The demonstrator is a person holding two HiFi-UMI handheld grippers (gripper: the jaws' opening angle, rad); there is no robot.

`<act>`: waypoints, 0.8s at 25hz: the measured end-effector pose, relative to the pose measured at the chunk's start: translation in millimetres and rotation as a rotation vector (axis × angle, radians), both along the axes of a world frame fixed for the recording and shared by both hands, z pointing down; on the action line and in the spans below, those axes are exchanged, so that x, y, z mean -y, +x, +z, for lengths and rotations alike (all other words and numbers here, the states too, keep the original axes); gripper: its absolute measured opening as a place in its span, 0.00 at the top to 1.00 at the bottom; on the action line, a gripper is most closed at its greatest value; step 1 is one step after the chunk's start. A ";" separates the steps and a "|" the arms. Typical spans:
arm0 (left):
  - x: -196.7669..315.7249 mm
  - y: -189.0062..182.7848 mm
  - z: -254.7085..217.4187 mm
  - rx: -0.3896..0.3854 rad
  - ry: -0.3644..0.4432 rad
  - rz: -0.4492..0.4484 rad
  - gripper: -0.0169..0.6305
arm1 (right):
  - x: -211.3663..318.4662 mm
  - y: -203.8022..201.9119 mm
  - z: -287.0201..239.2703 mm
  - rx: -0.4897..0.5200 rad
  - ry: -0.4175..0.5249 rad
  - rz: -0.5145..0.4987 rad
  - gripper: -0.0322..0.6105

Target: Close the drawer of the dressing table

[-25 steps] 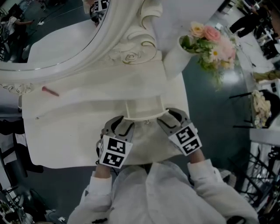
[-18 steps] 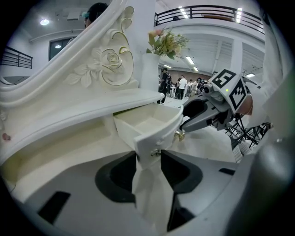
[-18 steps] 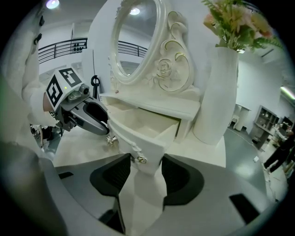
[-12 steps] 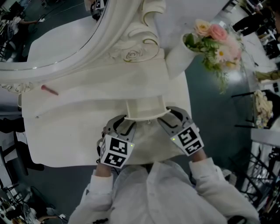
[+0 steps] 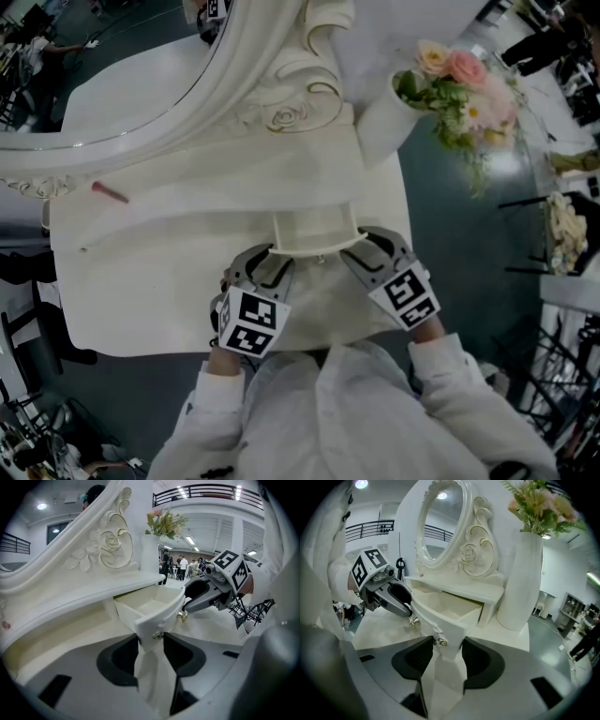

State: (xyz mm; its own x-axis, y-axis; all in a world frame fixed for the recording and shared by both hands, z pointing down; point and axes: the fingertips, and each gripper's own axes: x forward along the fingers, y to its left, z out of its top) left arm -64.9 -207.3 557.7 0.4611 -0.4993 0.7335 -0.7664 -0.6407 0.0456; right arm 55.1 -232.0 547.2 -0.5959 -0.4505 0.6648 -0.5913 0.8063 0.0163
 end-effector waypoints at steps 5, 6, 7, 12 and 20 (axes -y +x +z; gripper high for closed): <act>3.6 -1.8 -2.5 0.084 0.074 0.050 0.73 | 2.2 2.2 1.6 -0.037 0.014 0.004 0.66; 3.3 -1.8 -2.5 0.086 0.078 0.050 0.73 | 2.1 2.5 1.3 -0.042 0.015 0.005 0.66; 2.9 -1.9 -2.7 0.085 0.077 0.048 0.73 | 1.8 2.6 0.3 -0.047 0.018 0.003 0.66; 7.2 -2.4 -8.4 0.087 0.103 0.039 0.74 | 5.5 2.6 -9.4 -0.081 0.055 0.000 0.66; 13.5 -4.2 -4.8 0.099 0.092 0.030 0.74 | 10.3 2.1 -5.6 -0.068 0.069 0.023 0.66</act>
State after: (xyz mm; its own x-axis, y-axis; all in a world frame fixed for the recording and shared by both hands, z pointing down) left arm -69.1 -220.8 552.9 0.4044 -0.5534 0.7281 -0.7444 -0.6617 -0.0895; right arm 57.1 -242.3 541.7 -0.5394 -0.5095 0.6704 -0.6050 0.7883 0.1123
